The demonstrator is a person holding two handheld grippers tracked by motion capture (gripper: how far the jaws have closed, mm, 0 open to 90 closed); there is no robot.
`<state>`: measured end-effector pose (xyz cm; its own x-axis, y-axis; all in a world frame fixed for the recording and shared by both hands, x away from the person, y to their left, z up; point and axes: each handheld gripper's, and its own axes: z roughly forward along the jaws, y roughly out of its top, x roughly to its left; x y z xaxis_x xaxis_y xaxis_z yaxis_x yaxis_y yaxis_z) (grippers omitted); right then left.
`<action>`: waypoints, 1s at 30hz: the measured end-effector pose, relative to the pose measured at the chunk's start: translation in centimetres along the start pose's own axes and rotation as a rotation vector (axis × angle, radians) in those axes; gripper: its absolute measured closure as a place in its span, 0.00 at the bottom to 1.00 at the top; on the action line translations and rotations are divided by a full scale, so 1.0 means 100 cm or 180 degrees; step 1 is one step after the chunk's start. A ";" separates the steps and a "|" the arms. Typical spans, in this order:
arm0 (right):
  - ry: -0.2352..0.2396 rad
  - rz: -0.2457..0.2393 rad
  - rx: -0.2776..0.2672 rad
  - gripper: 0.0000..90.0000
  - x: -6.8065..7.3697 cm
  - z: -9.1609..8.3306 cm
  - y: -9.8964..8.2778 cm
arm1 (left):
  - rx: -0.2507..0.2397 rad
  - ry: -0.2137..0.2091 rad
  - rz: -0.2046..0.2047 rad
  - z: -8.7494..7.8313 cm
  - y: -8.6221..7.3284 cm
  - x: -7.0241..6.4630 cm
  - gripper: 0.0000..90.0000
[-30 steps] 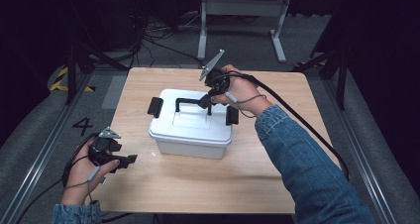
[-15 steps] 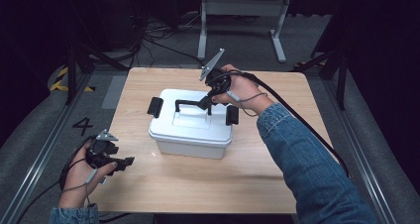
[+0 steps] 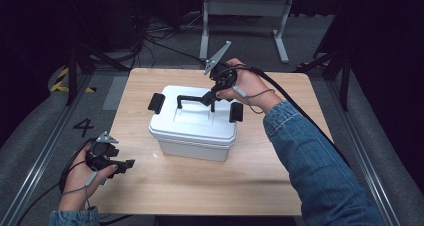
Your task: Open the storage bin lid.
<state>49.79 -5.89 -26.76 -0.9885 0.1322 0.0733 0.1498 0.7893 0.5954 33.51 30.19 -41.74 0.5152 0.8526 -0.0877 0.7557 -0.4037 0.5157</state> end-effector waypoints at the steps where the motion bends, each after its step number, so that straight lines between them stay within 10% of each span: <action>1: -0.0012 -0.0014 -0.0015 0.95 0.001 -0.003 0.000 | -0.0003 -0.0008 -0.0019 0.000 0.000 -0.001 0.31; 30: -0.0385 0.0235 -0.0301 0.95 0.002 -0.093 -0.053 | 0.0100 -0.0045 0.0111 0.015 0.019 -0.003 0.31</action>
<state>48.61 -15.64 -22.51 -0.9644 0.2633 0.0262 0.2135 0.7157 0.6650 35.41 28.65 -42.04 0.5470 0.8331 -0.0823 0.7494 -0.4434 0.4917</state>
